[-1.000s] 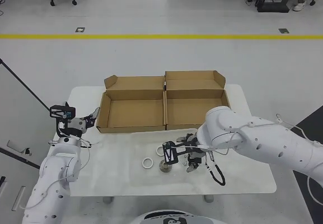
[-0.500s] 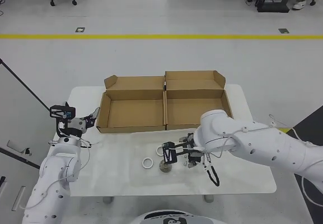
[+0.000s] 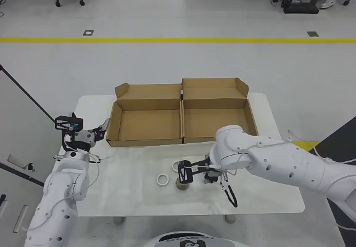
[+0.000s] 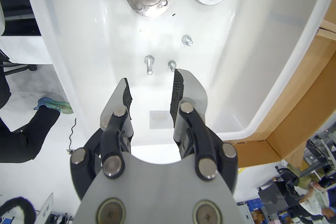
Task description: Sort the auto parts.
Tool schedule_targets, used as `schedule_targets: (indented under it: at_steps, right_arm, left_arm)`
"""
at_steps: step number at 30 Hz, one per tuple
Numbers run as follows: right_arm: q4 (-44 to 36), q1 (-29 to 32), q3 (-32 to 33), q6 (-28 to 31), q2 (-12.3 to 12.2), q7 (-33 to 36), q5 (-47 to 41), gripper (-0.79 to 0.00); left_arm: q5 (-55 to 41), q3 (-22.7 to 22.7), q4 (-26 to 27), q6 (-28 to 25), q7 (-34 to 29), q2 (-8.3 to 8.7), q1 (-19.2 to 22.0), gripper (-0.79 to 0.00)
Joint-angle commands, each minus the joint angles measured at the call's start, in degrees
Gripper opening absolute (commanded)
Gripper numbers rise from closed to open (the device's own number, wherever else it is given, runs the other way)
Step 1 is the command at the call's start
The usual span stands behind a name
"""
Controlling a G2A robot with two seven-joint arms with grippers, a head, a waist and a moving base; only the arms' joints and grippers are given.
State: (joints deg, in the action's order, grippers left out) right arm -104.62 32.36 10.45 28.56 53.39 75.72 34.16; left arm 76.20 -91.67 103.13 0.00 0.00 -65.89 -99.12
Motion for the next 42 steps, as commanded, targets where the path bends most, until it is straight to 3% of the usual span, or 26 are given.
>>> schedule_targets:
  at_steps: [1,32,38,39,40,42]
  right_arm:
    - [0.6,0.2,-0.3,0.1,0.2,-0.1,0.1,-0.416]
    - [7.0,3.9,-0.7,0.0,4.0,0.0,2.8,-0.480]
    - [7.6,4.4,-0.7,-0.4,4.3,0.4,3.5,-0.570]
    - [7.7,4.4,-0.7,-0.5,4.4,0.5,3.6,-0.619]
    - [7.7,4.5,-0.7,-0.6,4.4,0.6,3.7,-0.785]
    - [7.8,4.5,-0.7,-0.8,4.5,0.8,3.7,-0.785]
  left_arm:
    - [0.0,0.0,0.0,0.0,0.0,0.00,0.0,0.000]
    - [0.0,0.0,0.0,0.0,0.0,0.00,0.0,0.000]
    - [0.0,0.0,0.0,0.0,0.0,0.00,0.0,0.000]
    - [0.0,0.0,0.0,0.0,0.0,0.00,0.0,0.000]
    - [0.0,0.0,0.0,0.0,0.0,0.00,0.0,0.000]
    - [0.0,0.0,0.0,0.0,0.0,0.00,0.0,0.000]
